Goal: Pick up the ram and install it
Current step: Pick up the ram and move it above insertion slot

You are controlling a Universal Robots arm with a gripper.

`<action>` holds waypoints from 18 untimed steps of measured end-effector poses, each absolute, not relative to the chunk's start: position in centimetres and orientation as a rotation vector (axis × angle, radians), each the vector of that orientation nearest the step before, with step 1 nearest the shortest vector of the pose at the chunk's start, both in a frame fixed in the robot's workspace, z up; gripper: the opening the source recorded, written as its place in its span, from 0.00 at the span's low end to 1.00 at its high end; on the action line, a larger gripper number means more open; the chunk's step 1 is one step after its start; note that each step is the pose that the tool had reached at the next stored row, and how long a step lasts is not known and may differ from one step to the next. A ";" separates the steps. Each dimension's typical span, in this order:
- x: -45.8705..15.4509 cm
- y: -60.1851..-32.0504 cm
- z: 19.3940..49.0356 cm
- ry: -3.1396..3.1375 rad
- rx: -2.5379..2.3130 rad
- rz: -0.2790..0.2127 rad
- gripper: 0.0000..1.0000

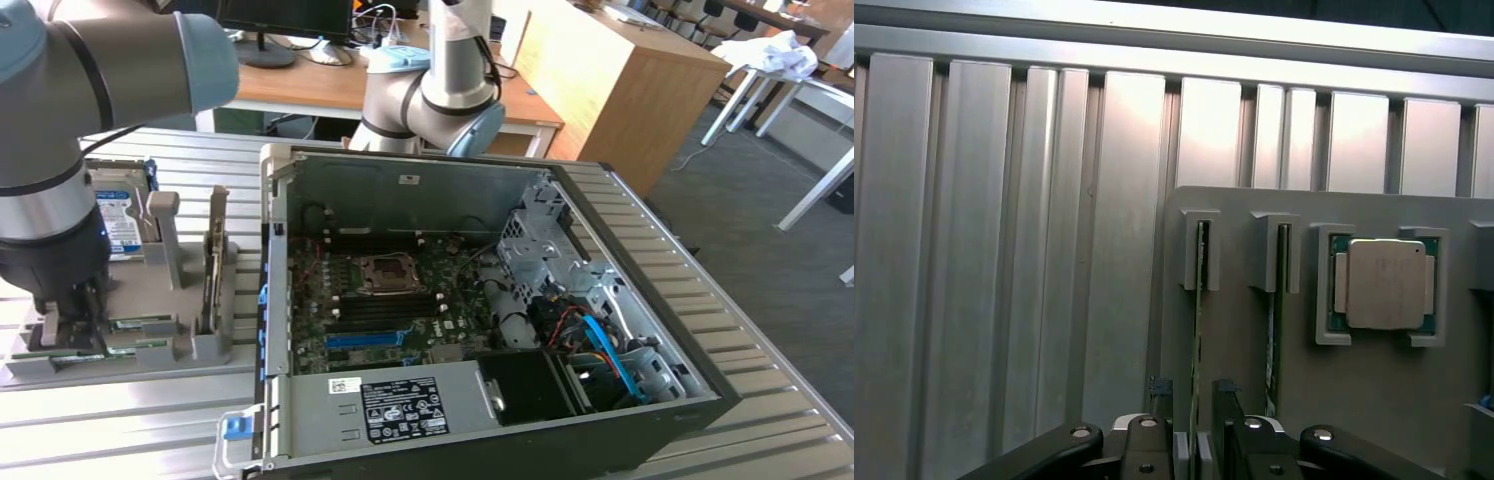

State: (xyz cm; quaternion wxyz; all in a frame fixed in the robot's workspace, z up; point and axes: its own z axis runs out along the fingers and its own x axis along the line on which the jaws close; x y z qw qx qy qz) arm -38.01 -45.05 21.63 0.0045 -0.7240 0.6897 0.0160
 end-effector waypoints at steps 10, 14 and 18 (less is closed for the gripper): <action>-37.7 -45.1 21.5 2.160 -2.268 0.050 0.30; -37.3 -45.1 21.5 2.160 -2.268 0.050 0.30; -36.9 -45.1 21.5 2.160 -2.268 0.050 0.30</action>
